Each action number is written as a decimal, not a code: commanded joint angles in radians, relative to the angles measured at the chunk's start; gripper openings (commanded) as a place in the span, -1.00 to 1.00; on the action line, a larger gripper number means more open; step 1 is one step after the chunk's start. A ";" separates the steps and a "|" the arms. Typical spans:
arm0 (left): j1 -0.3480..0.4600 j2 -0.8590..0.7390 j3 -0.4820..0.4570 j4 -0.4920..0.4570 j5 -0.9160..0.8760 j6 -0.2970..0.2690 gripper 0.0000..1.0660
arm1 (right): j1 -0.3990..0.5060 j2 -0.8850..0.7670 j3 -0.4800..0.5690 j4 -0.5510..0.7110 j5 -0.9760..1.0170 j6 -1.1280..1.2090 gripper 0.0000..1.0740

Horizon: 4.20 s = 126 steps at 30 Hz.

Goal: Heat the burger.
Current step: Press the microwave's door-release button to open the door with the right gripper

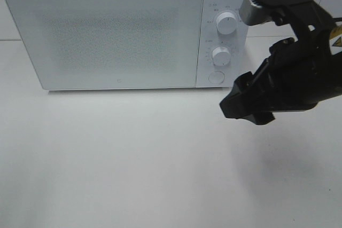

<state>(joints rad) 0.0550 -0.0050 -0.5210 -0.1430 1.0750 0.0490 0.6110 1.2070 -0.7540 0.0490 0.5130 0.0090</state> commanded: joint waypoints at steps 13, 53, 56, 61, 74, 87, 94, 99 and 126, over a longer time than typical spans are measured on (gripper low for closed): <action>0.004 -0.019 0.004 0.001 -0.003 -0.001 0.83 | -0.004 -0.293 -0.047 -0.099 0.359 0.051 0.20; 0.004 -0.019 0.004 0.001 -0.003 -0.001 0.83 | -0.511 -1.148 0.242 -0.061 0.304 0.040 0.39; 0.004 -0.019 0.004 0.001 -0.003 -0.001 0.83 | -0.535 -1.176 0.238 -0.049 0.323 0.040 0.39; 0.004 -0.019 0.004 0.001 -0.003 -0.001 0.83 | -0.556 -1.234 0.259 -0.049 0.452 0.044 0.39; 0.004 -0.017 0.004 0.000 -0.003 -0.001 0.83 | -0.556 -1.236 0.261 -0.049 0.444 0.039 0.39; 0.004 -0.017 0.004 0.000 -0.003 -0.001 0.83 | -0.547 -1.236 0.260 -0.049 0.442 0.044 0.39; 0.004 -0.017 0.004 0.000 -0.003 -0.001 0.83 | -0.547 -1.207 0.228 -0.040 0.329 0.071 0.39; 0.004 -0.015 0.004 0.000 -0.003 -0.001 0.83 | -0.547 -1.137 0.230 -0.039 0.213 0.071 0.39; 0.004 -0.015 0.004 0.000 -0.003 -0.001 0.83 | -0.547 -0.650 0.306 -0.041 -0.311 0.075 0.34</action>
<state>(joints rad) 0.0550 -0.0050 -0.5210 -0.1430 1.0750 0.0490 0.0640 0.5280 -0.4490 0.0060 0.2400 0.0780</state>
